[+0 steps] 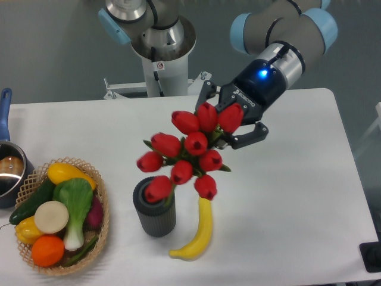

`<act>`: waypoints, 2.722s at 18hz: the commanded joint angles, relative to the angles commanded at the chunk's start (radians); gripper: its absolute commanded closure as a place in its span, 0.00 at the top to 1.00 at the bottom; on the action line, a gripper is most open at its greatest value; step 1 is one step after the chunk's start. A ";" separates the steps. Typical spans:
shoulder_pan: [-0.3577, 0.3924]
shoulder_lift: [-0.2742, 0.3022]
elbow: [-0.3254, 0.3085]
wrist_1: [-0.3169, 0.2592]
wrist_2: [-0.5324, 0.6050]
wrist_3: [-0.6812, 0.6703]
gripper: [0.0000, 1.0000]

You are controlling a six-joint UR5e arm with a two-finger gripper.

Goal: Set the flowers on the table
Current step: 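Lift the red tulip bunch up out of the dark grey vase, then carry the tulips away from the vase, past the banana, then lower the tulips onto the table and open the gripper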

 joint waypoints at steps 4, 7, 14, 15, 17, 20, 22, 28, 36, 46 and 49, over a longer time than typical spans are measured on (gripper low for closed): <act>-0.002 0.009 0.003 0.002 0.237 0.009 0.37; -0.003 0.006 0.002 0.002 0.376 0.057 0.37; -0.002 0.005 -0.014 -0.002 0.666 0.081 0.36; -0.002 0.003 -0.017 -0.002 0.701 0.081 0.36; -0.003 0.000 -0.024 -0.002 0.753 0.081 0.35; -0.006 0.000 -0.049 -0.003 0.844 0.080 0.34; -0.008 -0.006 -0.073 -0.003 0.922 0.090 0.34; -0.006 -0.024 -0.140 -0.003 0.984 0.135 0.34; 0.002 -0.031 -0.172 -0.006 1.048 0.136 0.34; -0.003 -0.092 -0.206 -0.005 1.097 0.138 0.39; -0.005 -0.095 -0.213 -0.003 1.096 0.138 0.41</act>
